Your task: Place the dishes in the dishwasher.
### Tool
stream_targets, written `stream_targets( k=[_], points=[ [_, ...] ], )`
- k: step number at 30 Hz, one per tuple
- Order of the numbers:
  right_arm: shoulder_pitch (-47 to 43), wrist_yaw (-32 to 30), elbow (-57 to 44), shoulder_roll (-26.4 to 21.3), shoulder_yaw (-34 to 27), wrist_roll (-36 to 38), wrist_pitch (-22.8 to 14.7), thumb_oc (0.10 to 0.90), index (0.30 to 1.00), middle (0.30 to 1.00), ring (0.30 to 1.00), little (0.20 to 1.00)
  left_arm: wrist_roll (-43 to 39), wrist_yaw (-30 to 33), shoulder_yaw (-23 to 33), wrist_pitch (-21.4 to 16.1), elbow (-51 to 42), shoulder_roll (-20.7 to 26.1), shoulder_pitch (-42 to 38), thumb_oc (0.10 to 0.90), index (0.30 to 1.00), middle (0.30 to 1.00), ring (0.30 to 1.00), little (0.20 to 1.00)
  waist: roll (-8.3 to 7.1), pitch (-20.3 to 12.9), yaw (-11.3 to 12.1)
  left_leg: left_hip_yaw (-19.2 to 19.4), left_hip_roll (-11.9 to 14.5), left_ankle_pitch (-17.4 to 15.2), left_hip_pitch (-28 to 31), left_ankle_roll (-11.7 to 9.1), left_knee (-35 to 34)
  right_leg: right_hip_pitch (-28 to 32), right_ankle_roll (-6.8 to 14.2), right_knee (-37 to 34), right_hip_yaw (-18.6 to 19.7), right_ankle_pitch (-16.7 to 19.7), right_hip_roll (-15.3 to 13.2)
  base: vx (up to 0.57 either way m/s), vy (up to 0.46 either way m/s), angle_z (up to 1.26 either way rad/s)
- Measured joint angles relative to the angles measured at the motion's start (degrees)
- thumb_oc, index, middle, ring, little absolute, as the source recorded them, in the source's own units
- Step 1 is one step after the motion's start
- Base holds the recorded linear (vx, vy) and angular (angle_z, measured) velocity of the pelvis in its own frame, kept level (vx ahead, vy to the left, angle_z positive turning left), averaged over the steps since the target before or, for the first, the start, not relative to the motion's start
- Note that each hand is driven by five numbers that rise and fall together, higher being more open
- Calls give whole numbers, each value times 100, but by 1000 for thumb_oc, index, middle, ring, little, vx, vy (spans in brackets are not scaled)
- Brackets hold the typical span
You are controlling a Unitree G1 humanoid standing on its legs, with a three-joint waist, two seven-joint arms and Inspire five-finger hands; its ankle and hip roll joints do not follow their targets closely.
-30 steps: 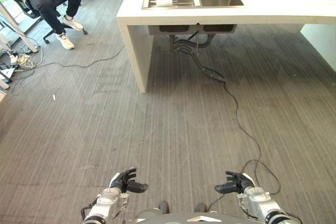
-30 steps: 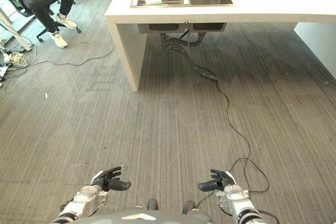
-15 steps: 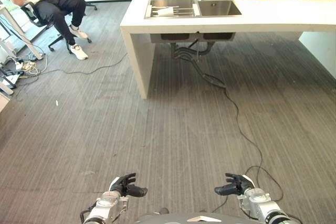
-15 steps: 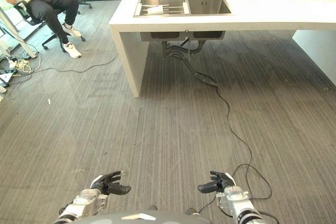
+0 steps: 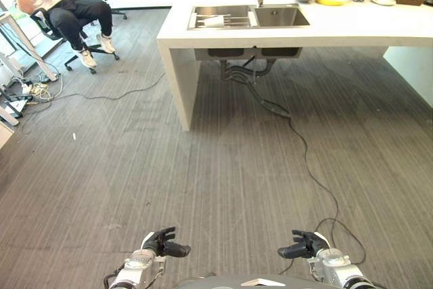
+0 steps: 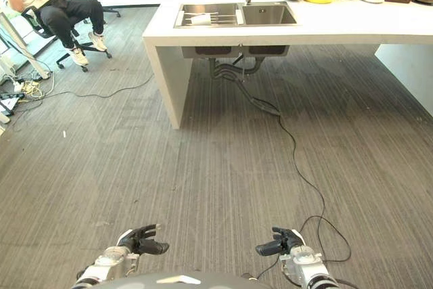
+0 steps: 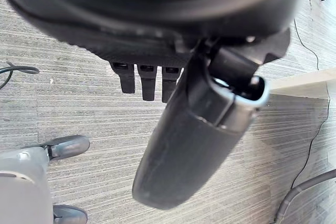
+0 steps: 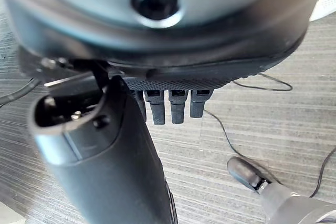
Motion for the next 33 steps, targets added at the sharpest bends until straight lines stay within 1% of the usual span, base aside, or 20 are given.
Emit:
stream_targets(
  k=[12, 18, 22, 23, 24, 26, 28, 29, 30, 31, 32, 33],
  points=[
    [-2, 1, -5, 0, -2, -2, 9, 800, 900, 900, 900, 900, -58, 1, 0, 2, -34, 1, 9, 800, 900, 900, 900, 900, -7, -2, 6, 5, -6, -3, -32, 3, -1, -39, 1, -1, 3, 0, -7, 3, 18, 0],
    [-15, 6, -28, -5, -6, -2, 20, 800, 900, 900, 900, 900, -155, 2, 2, 5, -196, 1, 13, 800, 900, 900, 900, 900, -9, 1, 14, 17, -19, 11, -58, 30, 3, -107, 22, 2, 14, 17, -19, -13, 56, -2],
    [-247, 12, -26, -19, 1, -1, 73, 800, 900, 900, 900, 900, -230, 18, 4, 3, -330, 24, -52, 800, 900, 900, 900, 900, -21, 79, 26, 136, -33, 26, -164, 65, 26, -308, 44, 92, 141, 37, -51, -57, 102, -14],
    [-437, 13, -35, -29, 3, -1, 77, 800, 900, 900, 900, 900, -233, 23, 2, 5, -325, 22, -176, 800, 900, 900, 900, 900, -9, 221, 14, 173, -37, 56, -193, 115, 27, -424, 46, 257, 178, 39, -87, -29, 184, -17],
    [-461, 13, -56, -32, 3, -1, 77, 800, 900, 900, 900, 900, -237, 29, 2, 2, -325, 20, -224, 800, 900, 900, 900, 900, -14, 266, 25, 183, -42, 53, -186, 127, 26, -449, 53, 324, 184, 33, -106, -13, 195, -12],
    [-515, 16, -68, -33, 1, -1, 76, 800, 900, 900, 900, 900, -292, 64, 4, -7, -329, 20, -277, 800, 900, 900, 900, 900, -11, 376, 38, 220, -46, 46, -160, 166, 25, -569, 101, 637, 226, -38, -180, 17, 156, -7],
    [-529, 16, -75, -39, -5, -1, 77, 800, 900, 900, 900, 900, -298, 83, 5, -3, -336, 23, -311, 800, 900, 900, 900, 900, -25, 514, 45, 221, -92, -4, -124, 219, 24, -754, 155, 1139, 243, -223, -316, 34, 178, -2],
    [-531, 15, -76, -49, -14, -1, 81, 800, 900, 900, 900, 900, -298, 80, 4, 2, -365, 22, -322, 800, 900, 900, 900, 900, -25, 594, 46, 217, -120, -28, -101, 282, 20, -923, 227, 1551, 246, -335, -426, 32, 169, 1],
    [-534, 14, -78, -58, -23, 0, 83, 800, 900, 900, 900, 900, -298, 76, -1, 8, -380, 19, -342, 800, 900, 900, 900, 900, 0, 688, 50, 211, -125, -32, -53, 325, 2, -1106, 345, 2071, 252, -424, -551, 39, 138, 2],
    [-535, 15, -82, -67, -23, 0, 88, 800, 900, 900, 900, 900, -298, 78, 0, 33, -419, 22, -364, 800, 900, 900, 900, 900, 18, 796, 45, 208, -129, -35, 11, 369, 16, -1328, 366, 2654, 285, -437, -676, 81, 88, 8],
    [-526, 20, -85, -64, -19, 0, 94, 800, 900, 900, 900, 900, -300, 80, 2, 43, -474, 45, -380, 800, 900, 900, 900, 900, 16, 905, 40, 161, -146, -51, 70, 422, 48, -1659, 443, 3443, 326, -425, -903, 150, 23, 16],
    [-507, 39, -85, -60, -16, 1, 113, 800, 900, 900, 900, 900, -303, 82, 5, 43, -483, 64, -396, 800, 900, 900, 900, 900, -13, 947, 32, 113, -180, -75, 102, 440, 67, -1837, 614, 3823, 372, -477, -1045, 135, -4, 20]
  ],
)
